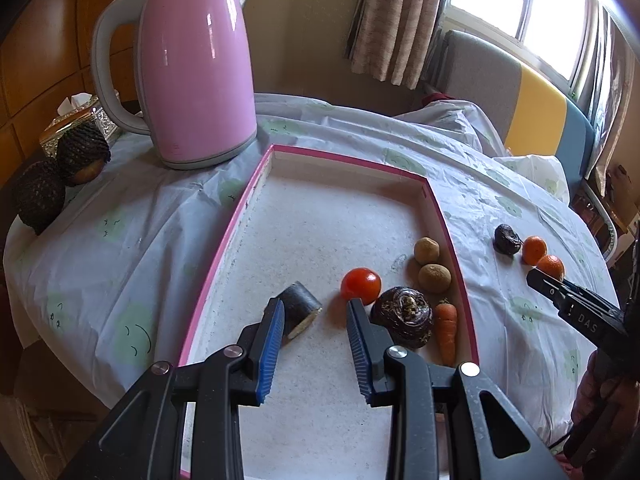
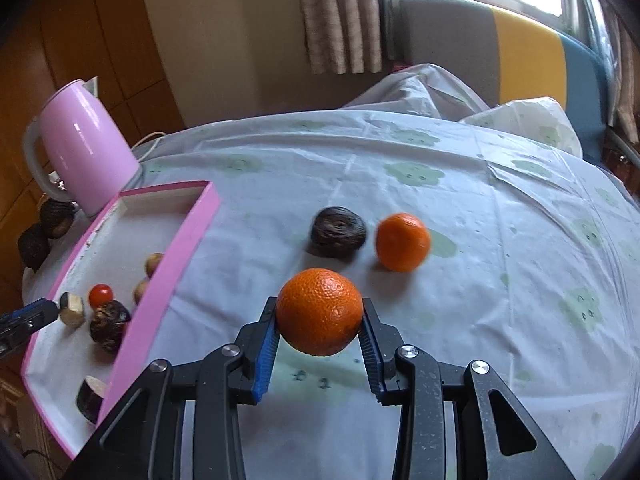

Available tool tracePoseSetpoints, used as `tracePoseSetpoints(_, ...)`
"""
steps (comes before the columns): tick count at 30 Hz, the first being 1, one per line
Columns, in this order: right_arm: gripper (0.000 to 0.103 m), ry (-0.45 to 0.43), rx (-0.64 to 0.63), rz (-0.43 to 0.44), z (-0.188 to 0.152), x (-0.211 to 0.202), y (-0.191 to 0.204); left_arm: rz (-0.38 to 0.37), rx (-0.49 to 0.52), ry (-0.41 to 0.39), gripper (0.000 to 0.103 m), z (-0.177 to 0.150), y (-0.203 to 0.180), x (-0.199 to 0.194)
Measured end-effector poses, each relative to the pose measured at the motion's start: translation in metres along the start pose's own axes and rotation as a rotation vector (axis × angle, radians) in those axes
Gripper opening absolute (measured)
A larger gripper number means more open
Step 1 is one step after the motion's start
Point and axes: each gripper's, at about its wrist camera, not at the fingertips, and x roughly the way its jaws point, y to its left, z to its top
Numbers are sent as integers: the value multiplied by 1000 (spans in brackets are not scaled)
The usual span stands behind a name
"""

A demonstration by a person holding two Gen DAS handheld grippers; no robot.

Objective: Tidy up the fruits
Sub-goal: 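Carry the mandarin into the tray with the right tool and release it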

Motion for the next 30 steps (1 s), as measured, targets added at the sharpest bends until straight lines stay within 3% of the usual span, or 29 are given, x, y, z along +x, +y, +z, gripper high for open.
tracePoseSetpoints(10,38,19,-141,187,22,13,87,12,-33,-7,32,2,14,3)
tracePoseSetpoints(17,39,48,-269,213,25,36,144,8,-37,-6,32,3,16,2)
tracePoseSetpoints(24,41,64,-253,223,24,46,149,3,-41,-2,35,3,16,2)
tracePoseSetpoints(27,52,54,-231,229,24,40,144,3,-41,-4,36,3,15,1)
tracePoseSetpoints(30,52,42,-219,225,23,35,141,1,-35,-9,37,2,12,-1)
